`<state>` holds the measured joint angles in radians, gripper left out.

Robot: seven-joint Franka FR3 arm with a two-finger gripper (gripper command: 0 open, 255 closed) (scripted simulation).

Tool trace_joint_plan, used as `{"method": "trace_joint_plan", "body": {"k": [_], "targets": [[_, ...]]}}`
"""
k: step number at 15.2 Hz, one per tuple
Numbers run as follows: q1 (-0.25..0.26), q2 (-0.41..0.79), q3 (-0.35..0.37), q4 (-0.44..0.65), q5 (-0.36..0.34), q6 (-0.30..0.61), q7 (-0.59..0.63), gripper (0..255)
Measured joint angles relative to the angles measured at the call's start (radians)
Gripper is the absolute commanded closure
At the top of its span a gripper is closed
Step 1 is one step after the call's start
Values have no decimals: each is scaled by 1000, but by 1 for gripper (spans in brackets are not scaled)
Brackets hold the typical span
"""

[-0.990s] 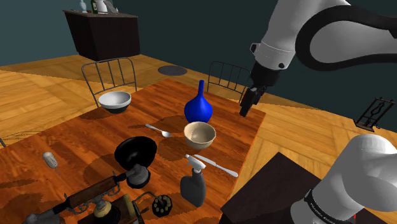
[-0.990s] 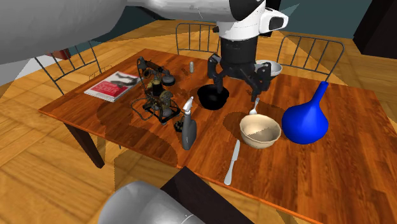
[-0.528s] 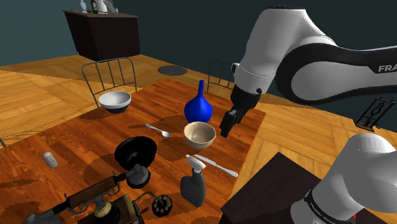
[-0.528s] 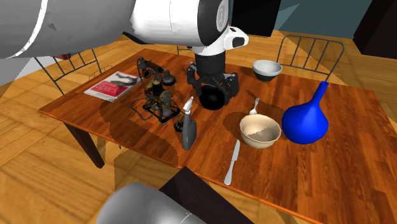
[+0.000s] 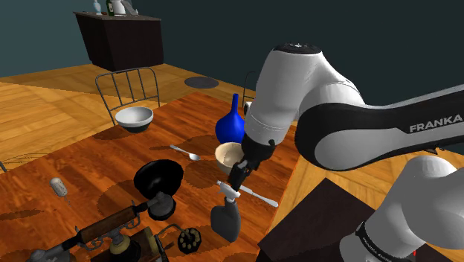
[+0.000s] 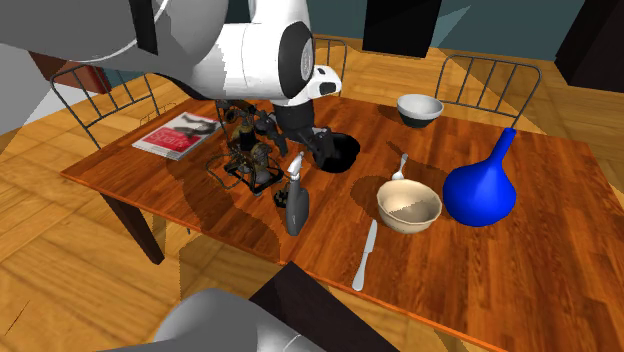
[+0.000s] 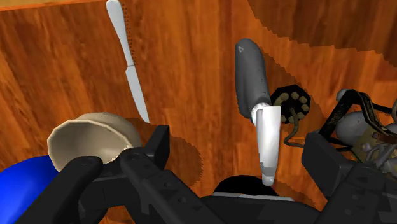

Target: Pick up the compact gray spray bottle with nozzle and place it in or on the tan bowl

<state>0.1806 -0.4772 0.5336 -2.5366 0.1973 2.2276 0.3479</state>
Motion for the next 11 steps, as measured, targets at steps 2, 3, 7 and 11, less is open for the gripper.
{"method": "trace_joint_plan", "body": {"k": [2,3,7,11], "targets": [[-9,68,48,18,-14,55,46,0],[-11,86,63,23,-18,70,62,0],[-22,132,89,4,-33,134,86,0],[-33,167,104,-12,-50,183,99,0]]}}
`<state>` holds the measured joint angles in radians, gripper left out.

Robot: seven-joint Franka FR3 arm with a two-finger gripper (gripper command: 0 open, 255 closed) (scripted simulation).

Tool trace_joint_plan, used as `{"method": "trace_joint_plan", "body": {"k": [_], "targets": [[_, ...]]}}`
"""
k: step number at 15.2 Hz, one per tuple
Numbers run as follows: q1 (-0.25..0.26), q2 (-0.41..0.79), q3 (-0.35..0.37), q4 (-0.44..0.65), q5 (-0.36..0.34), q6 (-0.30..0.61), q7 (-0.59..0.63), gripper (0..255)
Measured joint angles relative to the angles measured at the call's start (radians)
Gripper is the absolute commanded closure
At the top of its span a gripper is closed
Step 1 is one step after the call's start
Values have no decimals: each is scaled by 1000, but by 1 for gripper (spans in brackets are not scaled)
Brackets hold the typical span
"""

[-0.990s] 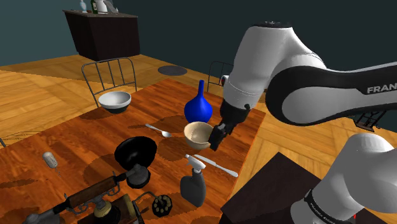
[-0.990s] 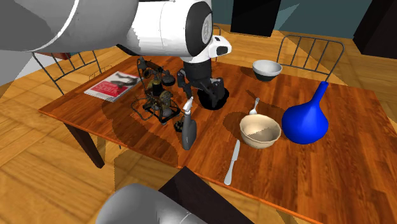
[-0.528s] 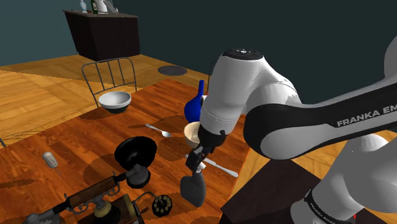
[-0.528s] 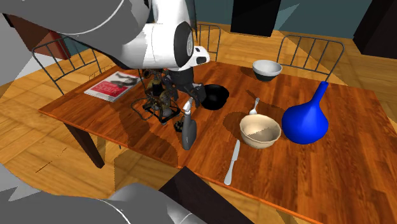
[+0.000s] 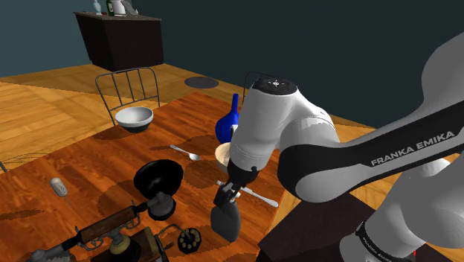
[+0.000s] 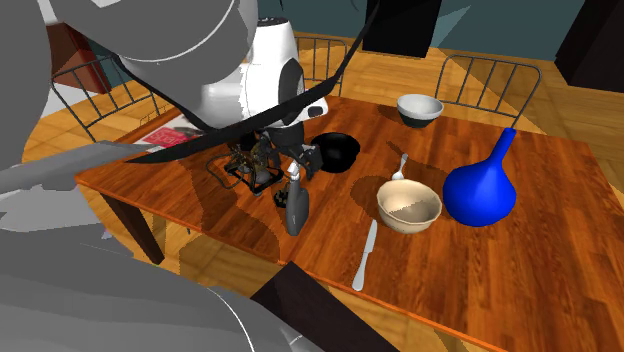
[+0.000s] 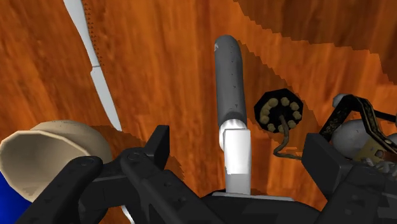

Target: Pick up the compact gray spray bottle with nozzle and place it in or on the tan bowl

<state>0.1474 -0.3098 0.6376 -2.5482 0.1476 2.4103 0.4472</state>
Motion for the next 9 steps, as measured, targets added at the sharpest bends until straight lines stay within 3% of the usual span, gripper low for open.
{"method": "trace_joint_plan", "body": {"k": [5,6,9], "targets": [[-2,6,2,-2,-3,7,3,0],[-2,6,2,-2,-3,7,3,255],[-2,6,2,-2,-3,7,3,255]]}}
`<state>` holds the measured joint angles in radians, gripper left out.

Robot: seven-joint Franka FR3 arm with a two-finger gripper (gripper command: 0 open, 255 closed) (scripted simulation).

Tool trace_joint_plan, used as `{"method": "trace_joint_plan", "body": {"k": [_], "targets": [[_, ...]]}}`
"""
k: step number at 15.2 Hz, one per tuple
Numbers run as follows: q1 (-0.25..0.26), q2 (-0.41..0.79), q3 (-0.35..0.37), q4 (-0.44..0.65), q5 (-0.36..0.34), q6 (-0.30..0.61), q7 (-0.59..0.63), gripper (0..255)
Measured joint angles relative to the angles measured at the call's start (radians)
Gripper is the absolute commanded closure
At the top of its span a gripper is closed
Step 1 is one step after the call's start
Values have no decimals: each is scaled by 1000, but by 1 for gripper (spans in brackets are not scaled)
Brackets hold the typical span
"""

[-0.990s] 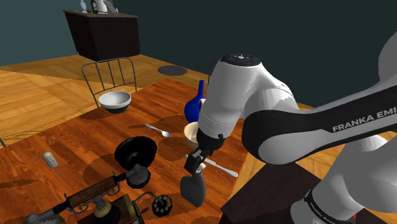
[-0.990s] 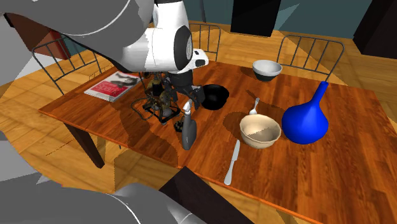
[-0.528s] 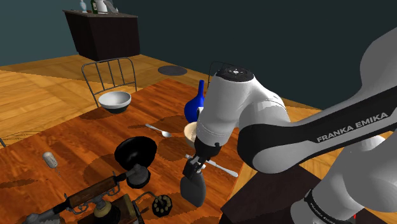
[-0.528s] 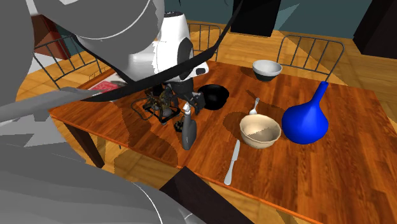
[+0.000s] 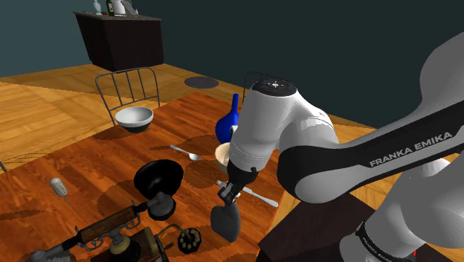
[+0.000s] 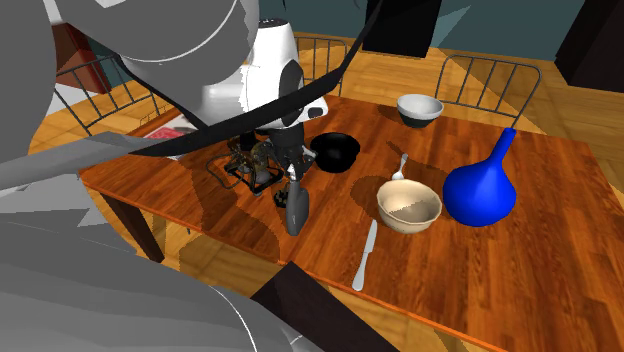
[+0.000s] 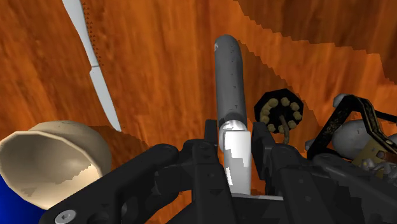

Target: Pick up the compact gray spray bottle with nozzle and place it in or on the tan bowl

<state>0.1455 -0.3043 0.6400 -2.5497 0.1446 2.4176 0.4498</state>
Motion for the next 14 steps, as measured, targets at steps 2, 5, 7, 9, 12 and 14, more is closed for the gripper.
{"method": "trace_joint_plan", "body": {"k": [2,5,7,9,12,14], "targets": [[0,0,0,0,0,0,0,255],[0,0,0,0,0,0,0,255],[0,0,0,0,0,0,0,255],[4,-14,-7,7,7,-20,-7,255],[10,-39,-20,28,17,-64,-18,255],[14,-55,-29,41,22,-93,-26,255]]}}
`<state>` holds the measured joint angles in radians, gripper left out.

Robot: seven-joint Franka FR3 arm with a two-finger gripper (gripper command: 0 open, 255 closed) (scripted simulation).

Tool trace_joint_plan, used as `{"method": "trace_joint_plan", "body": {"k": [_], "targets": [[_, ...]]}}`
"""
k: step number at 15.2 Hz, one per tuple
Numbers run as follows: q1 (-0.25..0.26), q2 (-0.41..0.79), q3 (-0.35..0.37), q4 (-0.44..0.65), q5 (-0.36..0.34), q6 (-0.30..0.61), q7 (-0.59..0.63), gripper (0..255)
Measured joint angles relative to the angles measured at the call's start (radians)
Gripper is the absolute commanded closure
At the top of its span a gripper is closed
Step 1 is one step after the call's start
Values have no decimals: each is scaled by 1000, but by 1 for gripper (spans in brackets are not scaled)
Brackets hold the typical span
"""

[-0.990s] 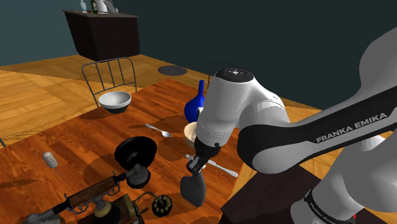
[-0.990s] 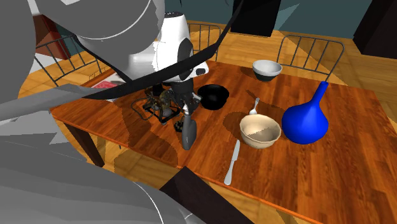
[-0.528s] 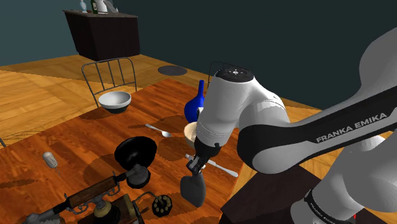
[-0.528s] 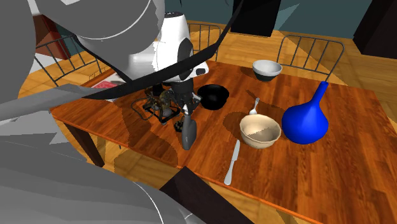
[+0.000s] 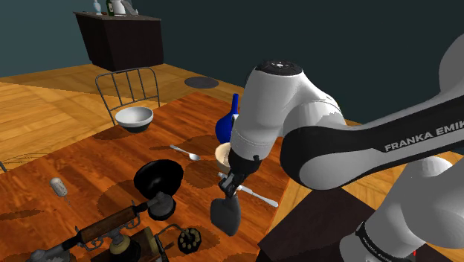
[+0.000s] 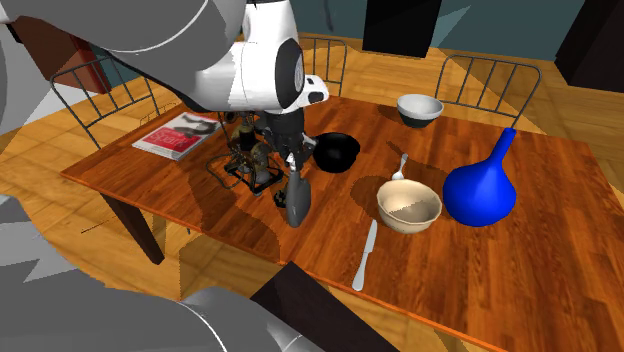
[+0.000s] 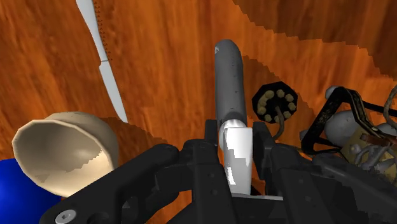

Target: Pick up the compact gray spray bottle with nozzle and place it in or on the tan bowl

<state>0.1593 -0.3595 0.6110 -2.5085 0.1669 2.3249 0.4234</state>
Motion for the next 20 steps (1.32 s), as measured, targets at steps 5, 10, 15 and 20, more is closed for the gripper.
{"method": "trace_joint_plan", "body": {"k": [5,10,15,20], "targets": [[8,-38,-19,40,10,-76,-12,255],[11,-68,-41,86,14,-151,-27,255],[14,-92,-57,136,15,-223,-32,255],[12,-105,-71,193,11,-293,-37,255]]}}
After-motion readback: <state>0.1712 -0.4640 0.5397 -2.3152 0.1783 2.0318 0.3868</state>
